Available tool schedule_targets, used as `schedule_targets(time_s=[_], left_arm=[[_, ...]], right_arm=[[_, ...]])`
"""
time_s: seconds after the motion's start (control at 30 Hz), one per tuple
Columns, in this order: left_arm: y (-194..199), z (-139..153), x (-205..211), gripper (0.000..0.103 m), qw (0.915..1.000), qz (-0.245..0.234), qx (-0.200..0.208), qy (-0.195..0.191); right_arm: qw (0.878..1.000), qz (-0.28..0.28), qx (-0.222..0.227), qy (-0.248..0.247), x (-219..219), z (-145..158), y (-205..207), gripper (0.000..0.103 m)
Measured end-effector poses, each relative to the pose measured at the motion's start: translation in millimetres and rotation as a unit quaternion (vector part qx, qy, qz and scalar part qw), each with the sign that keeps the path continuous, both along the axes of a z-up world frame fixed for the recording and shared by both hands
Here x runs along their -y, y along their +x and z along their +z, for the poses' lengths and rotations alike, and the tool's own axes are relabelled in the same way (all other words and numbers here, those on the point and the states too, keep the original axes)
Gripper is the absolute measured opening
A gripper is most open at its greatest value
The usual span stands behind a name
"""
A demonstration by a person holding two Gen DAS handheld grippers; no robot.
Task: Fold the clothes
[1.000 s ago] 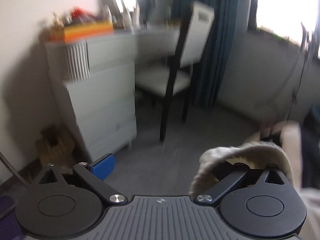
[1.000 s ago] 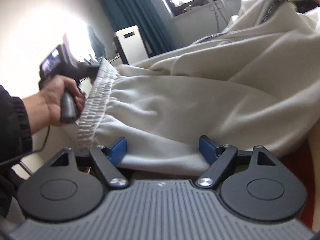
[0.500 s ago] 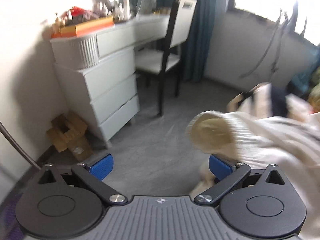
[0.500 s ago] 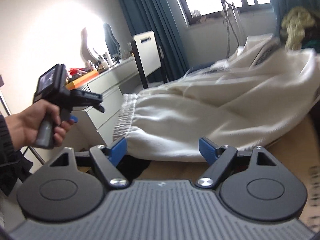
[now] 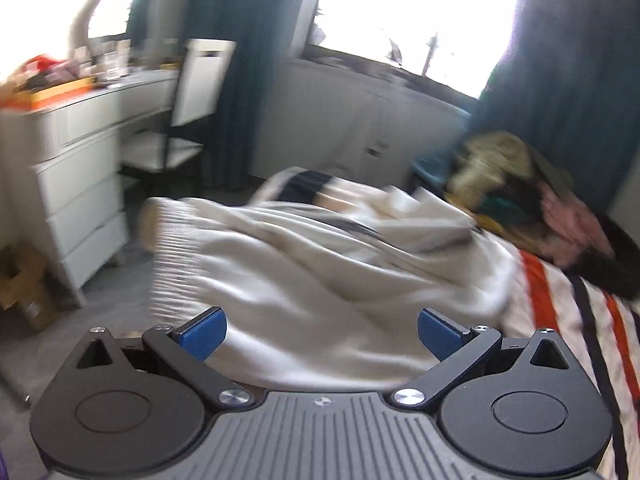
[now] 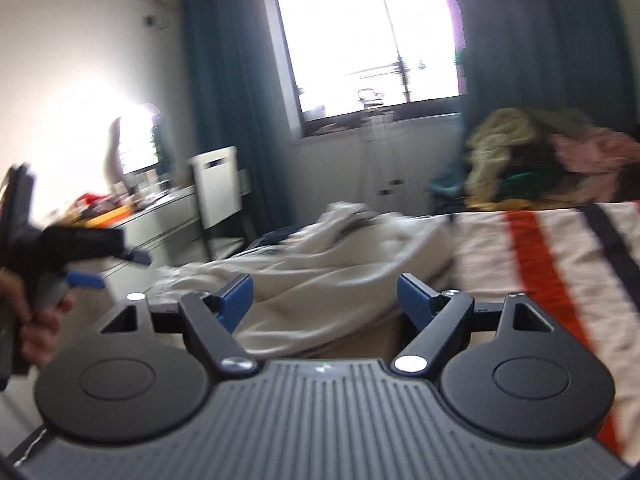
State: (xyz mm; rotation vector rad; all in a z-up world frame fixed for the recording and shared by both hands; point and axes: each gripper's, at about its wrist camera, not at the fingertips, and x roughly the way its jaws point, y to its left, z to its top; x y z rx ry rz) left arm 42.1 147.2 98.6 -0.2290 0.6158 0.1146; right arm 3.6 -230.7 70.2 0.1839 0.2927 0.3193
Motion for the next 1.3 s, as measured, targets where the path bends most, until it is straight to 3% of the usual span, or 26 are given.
schedule_targets(time_s=[0.23,0.33,0.47,0.57,0.67,0.73,0.83,0.87,0.9,1.0,1.17,1.3], left_arm=[[72.6,-29.6,106.1,0.103,0.9974,-0.067,-0.021,0.017],[118.9,-46.1,137.7,0.102,0.9960,-0.082,-0.026,0.023],[196.3,-69.5,172.1,0.102,0.9939,-0.099,-0.034,0.034],[250.0,-84.8,198.3,0.102,0.9918,-0.119,-0.028,0.039],[297.8,-99.6,232.1,0.100,0.9884,-0.134,-0.014,0.070],[325.2,-113.0,248.8,0.095,0.9855,-0.142,-0.013,0.093],[355.2,-132.6,267.1,0.077,0.9821,-0.147,-0.023,0.116],[360.4,-138.2,271.1,0.063,0.9806,-0.154,-0.028,0.118],[363.5,-142.9,274.5,0.043,0.9784,-0.161,-0.032,0.126],[348.6,-136.1,278.4,0.017,0.9750,-0.168,-0.029,0.143],[277.3,-99.2,272.4,0.011,0.9709,-0.206,0.030,0.118],[192.3,-89.8,253.2,0.011,0.9643,-0.247,0.051,0.082]], right_arm=[[0.995,-0.093,0.022,0.034,68.2,4.5,6.5,0.082],[0.991,-0.120,0.031,0.048,84.1,-9.6,17.1,0.082],[0.984,-0.168,0.053,0.028,97.8,-27.5,37.3,0.082],[0.980,-0.190,0.044,0.033,111.7,-43.6,64.1,0.082],[0.974,-0.223,0.031,0.029,123.4,-62.1,88.9,0.082],[0.965,-0.259,0.035,0.028,129.8,-72.7,100.6,0.082],[0.954,-0.293,0.044,0.046,141.2,-85.8,110.3,0.082],[0.950,-0.303,0.047,0.052,145.0,-90.1,113.4,0.082],[0.948,-0.312,0.043,0.057,148.0,-94.5,115.6,0.082],[0.941,-0.329,0.025,0.072,157.0,-106.4,121.5,0.082],[0.927,-0.368,0.056,0.055,159.6,-100.4,106.0,0.082],[0.925,-0.369,0.072,0.049,155.8,-92.6,92.0,0.082]])
